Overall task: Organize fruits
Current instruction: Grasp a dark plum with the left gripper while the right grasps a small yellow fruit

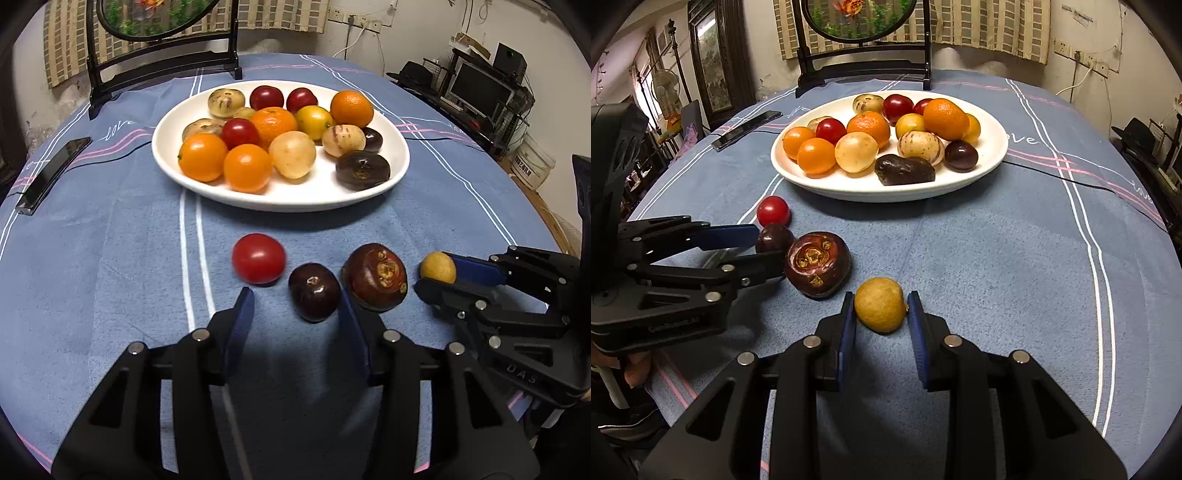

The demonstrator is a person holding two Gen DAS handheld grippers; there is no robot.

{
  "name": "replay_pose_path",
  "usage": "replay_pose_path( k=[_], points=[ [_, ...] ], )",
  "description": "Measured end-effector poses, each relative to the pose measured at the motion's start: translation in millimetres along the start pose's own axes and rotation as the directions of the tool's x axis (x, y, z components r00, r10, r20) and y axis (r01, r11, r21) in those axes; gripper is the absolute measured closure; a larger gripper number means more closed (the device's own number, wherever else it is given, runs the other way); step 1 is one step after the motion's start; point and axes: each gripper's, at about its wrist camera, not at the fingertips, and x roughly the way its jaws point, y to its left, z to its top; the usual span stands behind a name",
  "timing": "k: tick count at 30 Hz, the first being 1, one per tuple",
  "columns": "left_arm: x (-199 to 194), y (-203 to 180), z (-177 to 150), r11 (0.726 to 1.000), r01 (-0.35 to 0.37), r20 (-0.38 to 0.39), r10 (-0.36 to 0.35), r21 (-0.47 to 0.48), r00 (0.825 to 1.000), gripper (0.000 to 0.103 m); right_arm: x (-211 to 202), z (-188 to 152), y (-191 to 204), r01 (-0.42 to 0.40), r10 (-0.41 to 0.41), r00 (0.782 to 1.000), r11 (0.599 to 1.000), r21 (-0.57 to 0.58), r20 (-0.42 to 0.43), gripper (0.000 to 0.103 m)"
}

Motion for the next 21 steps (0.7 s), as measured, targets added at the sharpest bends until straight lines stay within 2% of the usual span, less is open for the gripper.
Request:
replay_pose_path(
  k=[1,3,6,14,21],
  points=[
    [0.1,-1.0,0.8,1.000,0.004,0.002,-0.004,-0.001,1.000,0.060,-0.2,-0.2,0.0,-0.001,0.001,1.000,1.000,0.000,0.002,0.074],
    [1.6,-3.4,2.5,1.000,0.027,0.002,-0.027,-0.004,1.000,0.074,-0.1,-0.3,0.2,-0.004,0.004,1.000,1.000,-0.001,0.004,0.074],
    [1.7,-7.8,2.7,1.000,0.013,0.010,-0.013,0.008,1.000,0.074,-1.0,-0.6,-0.3,-0.008,0.008,1.000,1.000,0.002,0.007,0.074],
    [-16.1,0.4,5.4,0.998,0.057,0.036,-0.056,-0.009,0.998,0.074,-7.2,2.3,-3.3,-0.019,0.019,1.000,1.000,0.014,0.024,0.074],
    [-37.7,3.5,30.5,0.999,0.049,0.103,-0.051,0.013,0.993,0.074,-34.5,26.3,-5.1,-0.022,0.022,0.993,1.000,0.006,0.112,0.074]
  ],
)
